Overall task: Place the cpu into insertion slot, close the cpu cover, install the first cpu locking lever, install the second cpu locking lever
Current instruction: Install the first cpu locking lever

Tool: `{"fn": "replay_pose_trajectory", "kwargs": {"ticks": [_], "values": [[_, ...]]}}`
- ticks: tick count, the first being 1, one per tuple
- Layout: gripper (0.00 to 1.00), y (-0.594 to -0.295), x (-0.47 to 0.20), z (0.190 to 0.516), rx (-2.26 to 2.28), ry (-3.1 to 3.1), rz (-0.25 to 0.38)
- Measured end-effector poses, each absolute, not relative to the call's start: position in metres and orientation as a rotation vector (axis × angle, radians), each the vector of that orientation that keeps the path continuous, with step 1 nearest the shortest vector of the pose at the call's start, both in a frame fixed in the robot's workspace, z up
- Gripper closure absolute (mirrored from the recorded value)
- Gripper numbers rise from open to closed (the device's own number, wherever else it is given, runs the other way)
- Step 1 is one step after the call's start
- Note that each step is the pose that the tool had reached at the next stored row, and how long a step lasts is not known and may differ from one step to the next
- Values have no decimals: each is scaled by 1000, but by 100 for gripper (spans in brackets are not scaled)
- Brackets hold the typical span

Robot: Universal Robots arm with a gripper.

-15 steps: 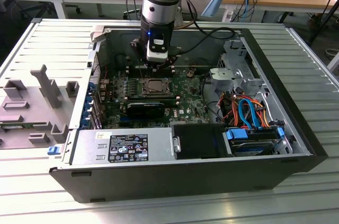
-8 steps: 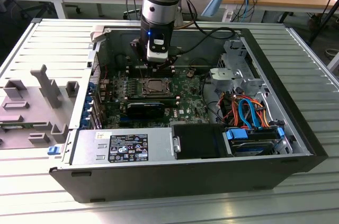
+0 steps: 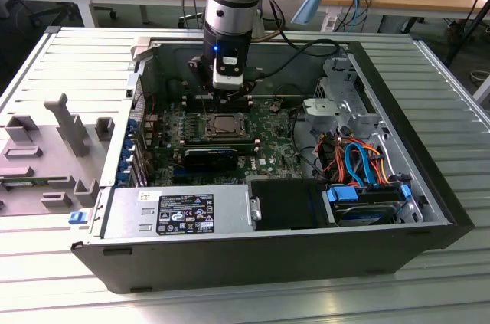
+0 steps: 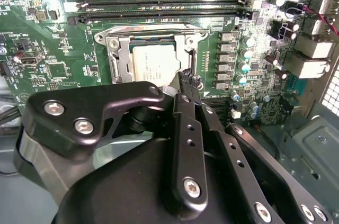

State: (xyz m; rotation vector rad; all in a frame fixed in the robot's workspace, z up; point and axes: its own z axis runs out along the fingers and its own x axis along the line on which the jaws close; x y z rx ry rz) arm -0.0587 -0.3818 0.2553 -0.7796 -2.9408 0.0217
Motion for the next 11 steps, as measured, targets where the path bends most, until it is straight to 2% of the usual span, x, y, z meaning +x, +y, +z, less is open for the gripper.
{"fn": "replay_pose_trajectory", "kwargs": {"ticks": [11], "values": [[89,-382,-59,255,-764,-2945,22]]}}
